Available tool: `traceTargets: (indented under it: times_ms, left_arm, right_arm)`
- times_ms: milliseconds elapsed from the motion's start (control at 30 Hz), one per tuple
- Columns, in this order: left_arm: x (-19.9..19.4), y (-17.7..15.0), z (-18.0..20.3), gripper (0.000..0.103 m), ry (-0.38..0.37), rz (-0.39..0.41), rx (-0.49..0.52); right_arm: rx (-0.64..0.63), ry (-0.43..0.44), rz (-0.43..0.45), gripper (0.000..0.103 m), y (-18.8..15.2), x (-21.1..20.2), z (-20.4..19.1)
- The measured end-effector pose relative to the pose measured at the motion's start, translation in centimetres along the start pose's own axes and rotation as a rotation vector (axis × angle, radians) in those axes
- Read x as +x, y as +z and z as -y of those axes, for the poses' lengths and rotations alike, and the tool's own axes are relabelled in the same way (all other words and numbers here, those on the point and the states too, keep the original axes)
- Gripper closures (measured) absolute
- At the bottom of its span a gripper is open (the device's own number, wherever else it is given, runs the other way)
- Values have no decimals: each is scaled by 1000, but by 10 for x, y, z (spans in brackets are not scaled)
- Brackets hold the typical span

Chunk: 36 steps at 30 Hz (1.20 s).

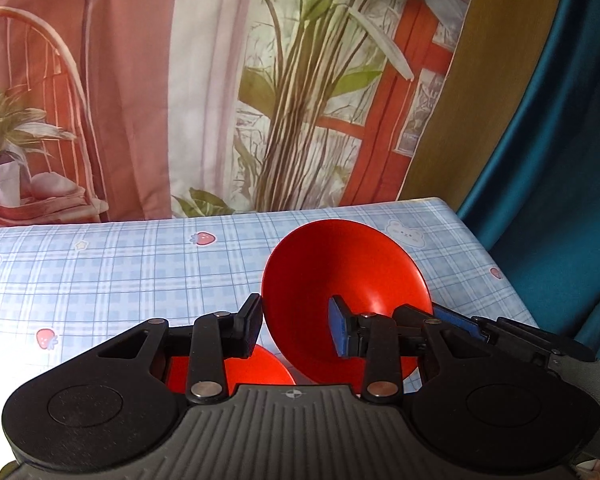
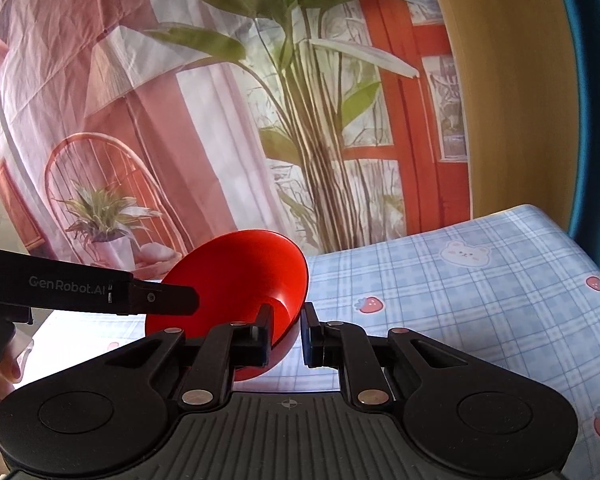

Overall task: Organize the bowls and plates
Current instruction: 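Grip the rims of the nested red bowls with the left gripper and lift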

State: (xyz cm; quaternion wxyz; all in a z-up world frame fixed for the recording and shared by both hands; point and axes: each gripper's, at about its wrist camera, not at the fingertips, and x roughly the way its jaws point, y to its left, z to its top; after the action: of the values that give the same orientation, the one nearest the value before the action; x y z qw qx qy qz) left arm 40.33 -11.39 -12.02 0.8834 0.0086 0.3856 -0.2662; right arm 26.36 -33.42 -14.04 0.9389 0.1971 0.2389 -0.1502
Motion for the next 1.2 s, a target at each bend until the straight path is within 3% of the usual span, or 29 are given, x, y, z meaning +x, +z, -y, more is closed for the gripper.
traceTargets:
  times_ms: [200,433,1200]
  left_arm:
    - [-31,-16,-22,66,-12,49,-81]
    - [-46,-33,-41,66,29,56,-105]
    - [-30,-65,-72,66,74,-18,-156]
  right_arm:
    - [6,39,12,89,-4,-10,-21]
    - [-31,65,-20,89,-17,-4,-47]
    - [-129,49,-126,89,-52,34,-73]
